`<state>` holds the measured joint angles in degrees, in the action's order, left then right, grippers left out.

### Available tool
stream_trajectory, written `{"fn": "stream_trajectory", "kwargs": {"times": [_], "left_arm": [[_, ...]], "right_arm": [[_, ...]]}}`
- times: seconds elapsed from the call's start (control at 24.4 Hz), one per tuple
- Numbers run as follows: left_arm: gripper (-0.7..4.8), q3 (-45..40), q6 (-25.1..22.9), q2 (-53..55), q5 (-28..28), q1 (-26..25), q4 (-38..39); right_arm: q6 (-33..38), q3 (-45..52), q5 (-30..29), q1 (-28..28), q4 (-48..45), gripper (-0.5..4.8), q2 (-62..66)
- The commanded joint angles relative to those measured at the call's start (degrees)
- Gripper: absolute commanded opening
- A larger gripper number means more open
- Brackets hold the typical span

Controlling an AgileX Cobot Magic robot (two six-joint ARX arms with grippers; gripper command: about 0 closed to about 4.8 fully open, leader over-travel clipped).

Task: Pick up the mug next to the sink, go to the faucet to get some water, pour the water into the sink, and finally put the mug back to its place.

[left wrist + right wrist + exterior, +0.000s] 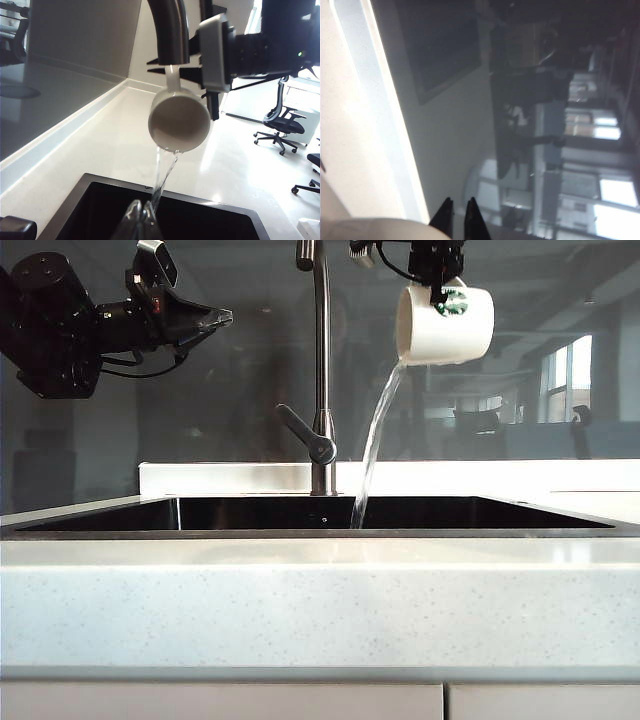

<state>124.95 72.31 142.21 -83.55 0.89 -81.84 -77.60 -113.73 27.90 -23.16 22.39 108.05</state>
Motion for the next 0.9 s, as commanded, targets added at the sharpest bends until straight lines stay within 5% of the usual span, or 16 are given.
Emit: {"fn": "stream_trajectory", "kwargs": {"times": [0.04,0.2,0.33,0.9], "left_arm": [[-0.05,0.1,0.5,-0.6,-0.1,0.0,-2.1],[-0.05,0.1,1.2,-0.7,-0.1,0.3,-2.1],[-0.05,0.1,1.9,-0.9,-0.3,0.6,-2.1],[-0.05,0.1,2.3,-1.2,-0.3,0.6,-2.1]], "right_arm": [[-5.2,-0.7,0.5,-0.9,-2.9,-0.04,-2.4],[-9.8,-0.7,-0.6,-1.1,-1.0,-0.04,-3.9],[-11.6,-0.7,-6.7,-1.1,2.4,-0.04,-5.2],[-15.7,-0.7,-6.1,-1.1,2.1,-0.05,-5.8]]}}
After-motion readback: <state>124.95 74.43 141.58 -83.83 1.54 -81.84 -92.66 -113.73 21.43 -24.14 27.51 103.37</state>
